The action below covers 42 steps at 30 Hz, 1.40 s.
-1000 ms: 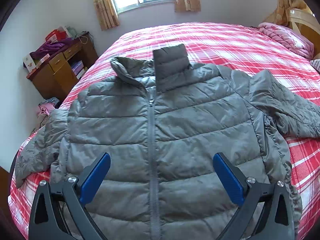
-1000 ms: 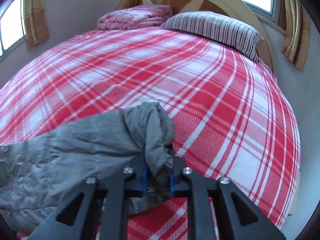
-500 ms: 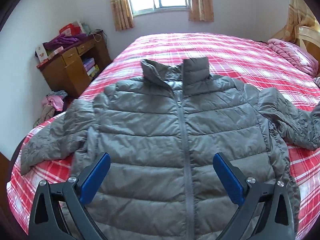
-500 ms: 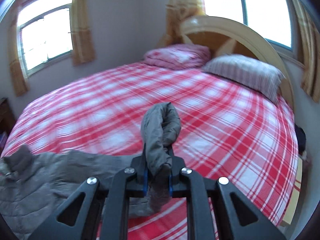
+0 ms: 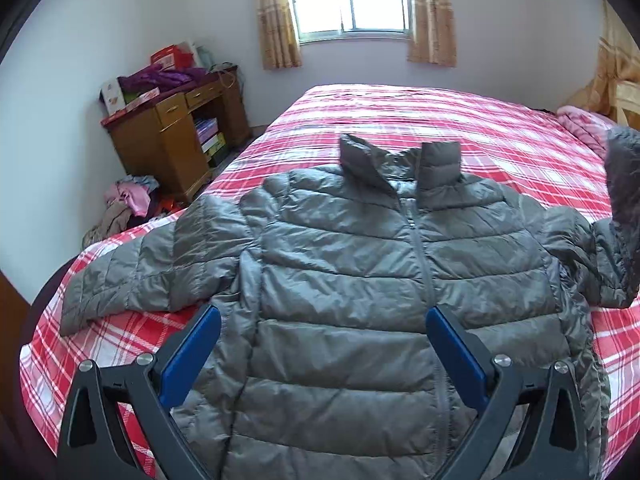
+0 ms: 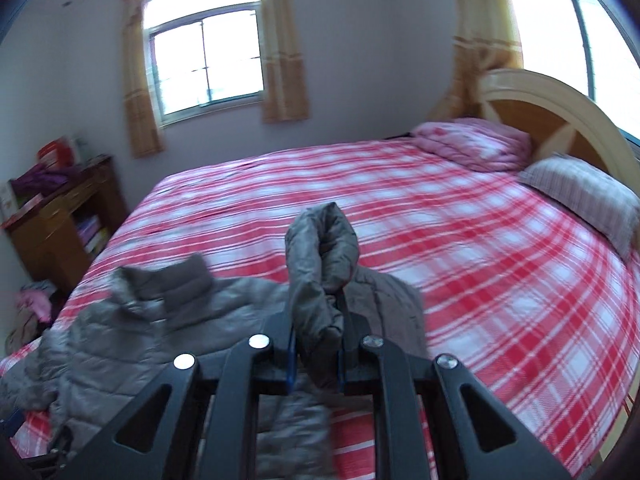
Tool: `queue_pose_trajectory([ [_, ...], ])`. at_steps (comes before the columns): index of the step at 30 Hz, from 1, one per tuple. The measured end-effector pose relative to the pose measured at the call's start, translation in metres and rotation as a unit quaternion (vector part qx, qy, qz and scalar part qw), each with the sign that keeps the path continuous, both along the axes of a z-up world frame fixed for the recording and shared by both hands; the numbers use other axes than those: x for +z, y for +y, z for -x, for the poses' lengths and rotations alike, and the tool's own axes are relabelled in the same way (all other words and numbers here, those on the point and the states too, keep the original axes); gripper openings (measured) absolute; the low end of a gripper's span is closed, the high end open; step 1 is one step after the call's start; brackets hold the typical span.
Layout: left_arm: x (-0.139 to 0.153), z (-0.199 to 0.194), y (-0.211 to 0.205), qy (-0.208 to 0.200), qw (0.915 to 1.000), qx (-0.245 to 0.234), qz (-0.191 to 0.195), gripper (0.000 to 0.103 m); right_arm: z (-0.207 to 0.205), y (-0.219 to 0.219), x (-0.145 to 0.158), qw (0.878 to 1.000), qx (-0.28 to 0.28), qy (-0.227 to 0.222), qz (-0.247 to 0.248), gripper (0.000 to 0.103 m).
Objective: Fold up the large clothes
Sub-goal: 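Carry the held sleeve across the jacket front with the right gripper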
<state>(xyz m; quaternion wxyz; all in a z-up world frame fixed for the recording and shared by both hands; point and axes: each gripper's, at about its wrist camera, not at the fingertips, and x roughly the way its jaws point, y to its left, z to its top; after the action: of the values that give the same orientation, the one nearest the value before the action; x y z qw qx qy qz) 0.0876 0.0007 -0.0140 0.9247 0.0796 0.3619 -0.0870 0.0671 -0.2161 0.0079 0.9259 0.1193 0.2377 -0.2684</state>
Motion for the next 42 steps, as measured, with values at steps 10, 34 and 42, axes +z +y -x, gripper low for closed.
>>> queue_pose_trajectory([
  [10, -0.007, -0.020, 0.044, 0.005, 0.9987, 0.050, 0.006, 0.102, -0.059, 0.077, -0.014, 0.996, 0.092, 0.016, -0.012, 0.016],
  [34, -0.042, -0.067, 0.111, 0.029, 0.9900, 0.133, -0.034, 0.102, -0.175, 0.190, -0.123, 0.948, 0.272, 0.095, -0.138, 0.032],
  [42, -0.042, -0.068, 0.106, 0.028, 0.9911, 0.125, -0.036, 0.102, -0.153, 0.176, -0.092, 0.930, 0.318, 0.039, -0.181, 0.071],
])
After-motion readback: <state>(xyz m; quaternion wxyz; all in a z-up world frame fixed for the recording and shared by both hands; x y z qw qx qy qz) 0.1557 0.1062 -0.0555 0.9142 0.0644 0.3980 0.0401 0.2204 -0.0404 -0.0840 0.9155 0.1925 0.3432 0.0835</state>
